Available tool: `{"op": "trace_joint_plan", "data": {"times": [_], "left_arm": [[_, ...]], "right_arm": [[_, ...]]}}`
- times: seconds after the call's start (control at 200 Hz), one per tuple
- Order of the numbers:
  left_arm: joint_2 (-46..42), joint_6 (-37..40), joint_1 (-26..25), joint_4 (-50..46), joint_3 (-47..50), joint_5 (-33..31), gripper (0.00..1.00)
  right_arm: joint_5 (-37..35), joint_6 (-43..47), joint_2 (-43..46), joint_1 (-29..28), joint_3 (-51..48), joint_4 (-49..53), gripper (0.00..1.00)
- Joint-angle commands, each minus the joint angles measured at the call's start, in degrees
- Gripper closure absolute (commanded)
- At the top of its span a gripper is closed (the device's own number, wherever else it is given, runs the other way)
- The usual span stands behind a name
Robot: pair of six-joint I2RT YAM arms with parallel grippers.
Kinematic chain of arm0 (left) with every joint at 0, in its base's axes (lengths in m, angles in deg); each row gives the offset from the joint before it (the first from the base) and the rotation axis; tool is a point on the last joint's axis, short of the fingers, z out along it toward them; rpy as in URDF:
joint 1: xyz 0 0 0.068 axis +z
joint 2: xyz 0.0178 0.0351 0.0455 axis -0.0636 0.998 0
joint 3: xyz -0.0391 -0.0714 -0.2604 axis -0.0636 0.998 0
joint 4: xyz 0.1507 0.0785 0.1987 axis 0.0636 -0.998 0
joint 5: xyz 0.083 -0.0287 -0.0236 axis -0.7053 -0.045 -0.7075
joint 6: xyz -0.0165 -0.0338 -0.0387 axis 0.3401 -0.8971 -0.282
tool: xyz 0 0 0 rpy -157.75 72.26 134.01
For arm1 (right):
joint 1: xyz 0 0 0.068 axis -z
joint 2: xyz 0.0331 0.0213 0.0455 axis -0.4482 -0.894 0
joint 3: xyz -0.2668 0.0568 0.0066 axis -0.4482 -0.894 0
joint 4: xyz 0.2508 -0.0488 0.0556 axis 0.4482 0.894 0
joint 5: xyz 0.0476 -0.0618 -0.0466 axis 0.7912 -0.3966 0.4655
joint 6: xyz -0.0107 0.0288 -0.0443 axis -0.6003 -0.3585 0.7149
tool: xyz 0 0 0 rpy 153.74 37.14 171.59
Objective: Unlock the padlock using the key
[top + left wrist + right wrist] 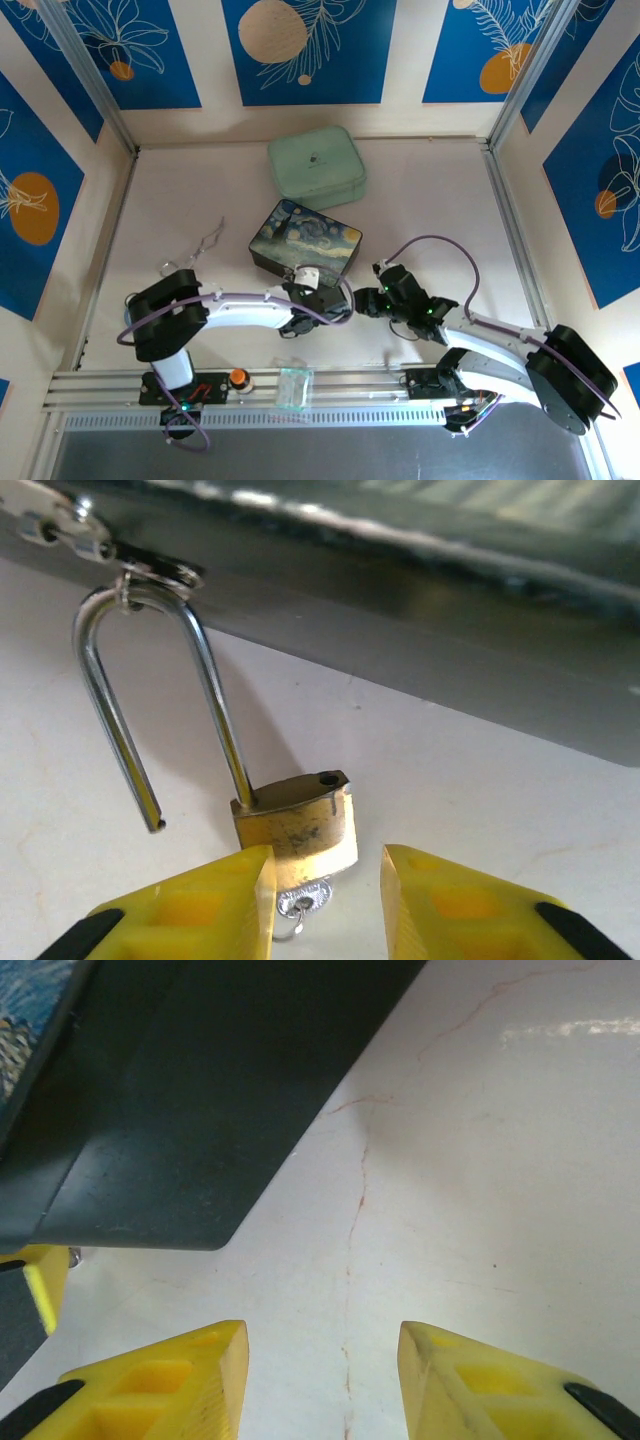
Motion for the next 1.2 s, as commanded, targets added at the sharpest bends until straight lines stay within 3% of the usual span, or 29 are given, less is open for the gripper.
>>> {"op": "trace_joint_plan", "data": {"times": [0.0,0.16,0.21,0.255,0.325,0.395,0.485,0.565,0.695,0.775,0.946,1.191], "left_arm": [[1.0,-0.7,-1.0,-3.8,-1.3,-1.8,0.68],[-0.1,-1.4,-1.3,-2.7,-0.4,0.3,0.68],[-2.3,-1.2,-1.2,-1.3,0.8,1.0,0.64],[-5.1,-0.7,-1.2,0.2,2.0,1.5,0.54],[-10.5,-0.3,-0.8,2.5,4.2,2.7,0.22],[-16.1,0.1,0.5,4.2,6.4,4.6,0.01],[-23.1,1.7,3.3,6.5,9.5,7.5,0.01],[-29.0,4.0,7.7,7.5,11.8,10.8,0.01],[-35.7,11.4,18.5,6.4,11.6,16.5,0.01],[-36.8,16.9,24.5,6.9,10.0,16.3,0.01],[-27.6,28.4,37.1,11.8,4.4,23.5,0.01],[-12.5,36.2,41.8,22.9,0.4,24.9,0.02]], "right_arm": [[-1.1,-1.2,1.2,-0.1,-1.3,0.0,0.57],[2.1,-0.5,3.3,-0.6,-1.6,-1.1,0.56],[4.5,1.6,4.9,-2.0,-1.8,-2.3,0.51],[5.3,2.4,6.4,-3.9,-1.5,-1.8,0.38],[6.5,0.7,8.5,-6.2,-1.2,-0.3,0.01],[7.6,0.1,9.2,-8.2,-0.7,0.4,0.01],[3.0,-1.8,8.5,-13.0,0.8,1.2,0.0],[-1.5,-4.2,5.8,-16.8,3.0,0.8,0.05],[-10.3,-7.7,-0.8,-24.2,8.1,0.0,0.11],[-18.3,-12.1,-7.0,-28.0,12.6,2.8,0.12],[-25.2,-16.9,-20.2,-30.8,21.2,4.2,0.11],[-24.6,-14.4,-32.3,-27.2,28.8,2.1,0.13]]}}
